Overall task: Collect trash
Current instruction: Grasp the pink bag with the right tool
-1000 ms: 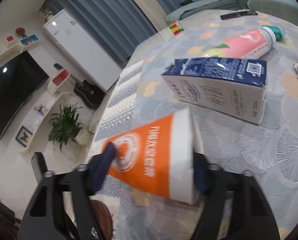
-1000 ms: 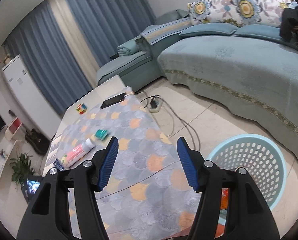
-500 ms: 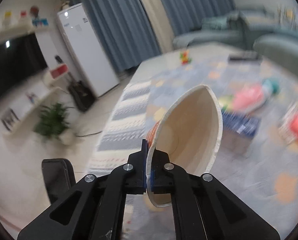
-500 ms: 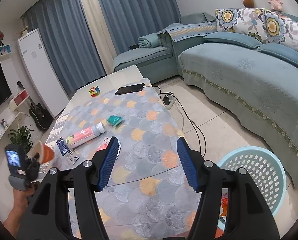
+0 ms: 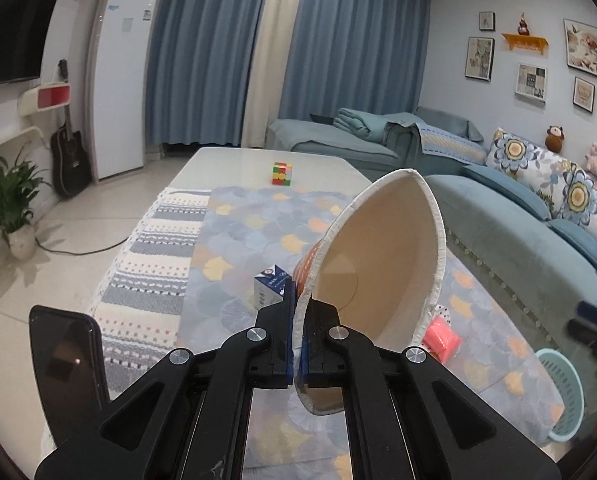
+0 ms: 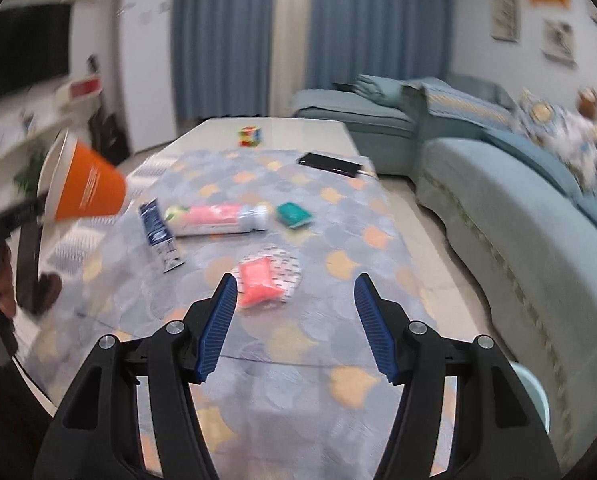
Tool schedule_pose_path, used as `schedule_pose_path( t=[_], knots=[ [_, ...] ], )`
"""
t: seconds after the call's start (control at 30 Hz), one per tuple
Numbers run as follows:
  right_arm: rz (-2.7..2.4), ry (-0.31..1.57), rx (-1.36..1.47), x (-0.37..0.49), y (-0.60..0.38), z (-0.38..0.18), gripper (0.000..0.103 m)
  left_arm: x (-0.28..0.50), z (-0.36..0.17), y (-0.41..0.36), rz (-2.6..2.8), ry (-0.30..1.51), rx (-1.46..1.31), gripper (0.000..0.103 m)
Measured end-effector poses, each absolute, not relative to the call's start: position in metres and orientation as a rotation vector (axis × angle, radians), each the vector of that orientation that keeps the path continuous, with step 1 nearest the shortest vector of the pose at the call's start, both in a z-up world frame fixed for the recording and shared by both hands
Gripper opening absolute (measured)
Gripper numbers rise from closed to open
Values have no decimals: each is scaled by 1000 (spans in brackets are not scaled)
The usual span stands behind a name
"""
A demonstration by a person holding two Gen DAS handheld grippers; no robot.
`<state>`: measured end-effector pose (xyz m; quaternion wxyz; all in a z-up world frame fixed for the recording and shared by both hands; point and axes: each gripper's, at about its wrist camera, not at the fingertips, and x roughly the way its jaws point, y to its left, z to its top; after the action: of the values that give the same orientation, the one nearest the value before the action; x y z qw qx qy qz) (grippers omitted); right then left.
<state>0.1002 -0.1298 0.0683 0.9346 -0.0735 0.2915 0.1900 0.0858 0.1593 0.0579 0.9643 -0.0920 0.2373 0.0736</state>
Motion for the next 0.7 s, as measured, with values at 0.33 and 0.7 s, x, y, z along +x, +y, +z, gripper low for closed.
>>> schedule_pose_path(
  t=[0.33,0.7],
  knots=[
    [394,842,-227,195,-59,-15,59,86,50,155,163,537,-115,0],
    [351,840,-403,224,-20,-53,51,95,30,168,166,639,-171,1]
  ],
)
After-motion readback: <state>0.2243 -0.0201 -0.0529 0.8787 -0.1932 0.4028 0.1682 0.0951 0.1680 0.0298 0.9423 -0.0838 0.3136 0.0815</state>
